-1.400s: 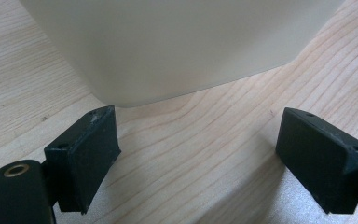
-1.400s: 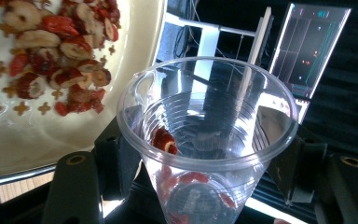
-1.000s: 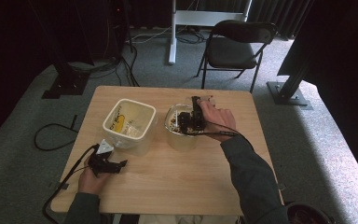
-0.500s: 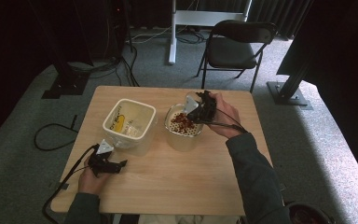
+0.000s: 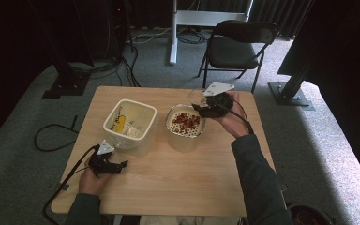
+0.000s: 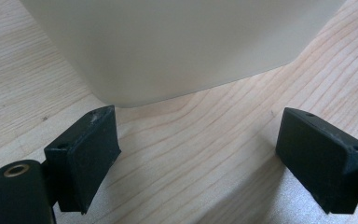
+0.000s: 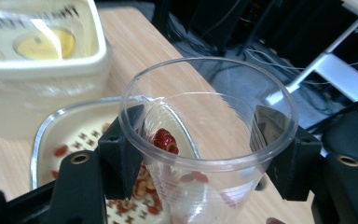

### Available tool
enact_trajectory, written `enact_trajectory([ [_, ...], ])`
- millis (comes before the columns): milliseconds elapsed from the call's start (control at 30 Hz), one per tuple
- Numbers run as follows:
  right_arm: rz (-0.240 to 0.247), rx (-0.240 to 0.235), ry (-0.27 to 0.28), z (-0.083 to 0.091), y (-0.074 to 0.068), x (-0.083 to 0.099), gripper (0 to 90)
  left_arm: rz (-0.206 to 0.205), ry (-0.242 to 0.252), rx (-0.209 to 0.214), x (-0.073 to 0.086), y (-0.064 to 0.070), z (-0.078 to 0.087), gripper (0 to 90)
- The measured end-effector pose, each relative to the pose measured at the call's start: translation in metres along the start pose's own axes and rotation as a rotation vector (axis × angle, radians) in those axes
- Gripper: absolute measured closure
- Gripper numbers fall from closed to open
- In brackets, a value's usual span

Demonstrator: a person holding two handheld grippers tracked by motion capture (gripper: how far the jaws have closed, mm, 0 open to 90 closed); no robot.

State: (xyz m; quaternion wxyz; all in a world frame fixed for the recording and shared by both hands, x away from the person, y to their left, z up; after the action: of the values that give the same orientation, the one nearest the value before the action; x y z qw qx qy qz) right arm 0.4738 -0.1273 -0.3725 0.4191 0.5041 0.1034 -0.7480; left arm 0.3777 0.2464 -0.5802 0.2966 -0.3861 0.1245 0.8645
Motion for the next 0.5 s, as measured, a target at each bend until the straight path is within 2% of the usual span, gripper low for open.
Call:
enact_trajectory([
  [133,-0.063,-0.026,0.039,0.0030,0.0026,0.0003,35.7,0.000,0.000,0.000,0.0000,0.0000,0.0000,13.6],
  [233,-0.093,-0.042,0.059,0.0041,0.0030,0.0002,35.6,0.000,0.000,0.000,0.0000,0.0000,0.0000,13.6],
  [500,-0.100,-0.041,0.063,0.0032,-0.0024,-0.0013,35.4,0.000,0.000,0.000,0.0000,0.0000,0.0000,13.6],
])
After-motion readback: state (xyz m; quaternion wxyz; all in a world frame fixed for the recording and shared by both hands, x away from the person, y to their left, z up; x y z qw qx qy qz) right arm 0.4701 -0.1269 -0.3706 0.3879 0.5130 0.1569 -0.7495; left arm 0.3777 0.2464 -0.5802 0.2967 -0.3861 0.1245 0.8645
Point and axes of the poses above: each handheld gripper's, and its own axes: z roughly backward along the jaws, x roughly out of its underside, y roughly to its right, the point moved 5 cm from there along -z, roughly forward along the jaws, and after that the axes turned 3 degrees about y, right-handed, at the moved point
